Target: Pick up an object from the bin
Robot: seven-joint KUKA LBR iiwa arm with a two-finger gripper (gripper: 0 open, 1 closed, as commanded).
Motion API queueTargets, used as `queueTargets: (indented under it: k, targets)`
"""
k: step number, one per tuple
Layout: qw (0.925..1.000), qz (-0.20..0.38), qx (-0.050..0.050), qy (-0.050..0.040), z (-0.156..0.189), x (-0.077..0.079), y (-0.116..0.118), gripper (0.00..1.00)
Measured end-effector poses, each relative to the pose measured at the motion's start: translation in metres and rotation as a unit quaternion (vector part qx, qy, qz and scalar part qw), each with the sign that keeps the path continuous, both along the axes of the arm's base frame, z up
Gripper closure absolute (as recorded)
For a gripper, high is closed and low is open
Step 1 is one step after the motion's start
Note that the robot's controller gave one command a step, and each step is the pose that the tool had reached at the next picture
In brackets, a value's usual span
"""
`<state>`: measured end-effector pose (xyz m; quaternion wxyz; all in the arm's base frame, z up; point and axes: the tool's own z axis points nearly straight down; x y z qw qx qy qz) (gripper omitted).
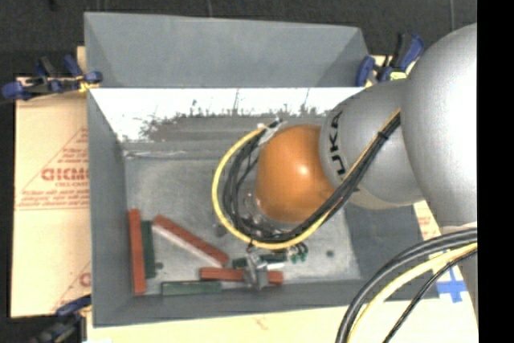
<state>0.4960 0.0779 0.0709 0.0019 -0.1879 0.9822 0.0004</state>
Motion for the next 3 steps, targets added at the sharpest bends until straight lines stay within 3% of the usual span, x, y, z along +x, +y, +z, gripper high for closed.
queueTargets:
  k: [1, 2, 3]
  targets:
    - [0.9999, 0.014, 0.000, 0.0002, 0.001, -0.017, 0.050, 1.00]
    - [0.9999, 0.014, 0.000, 0.0002, 0.001, -0.017, 0.049, 1.00]
    - [0.9990, 0.046, 0.000, 0.0000, 0.150, -0.022, 0.054, 1.00]
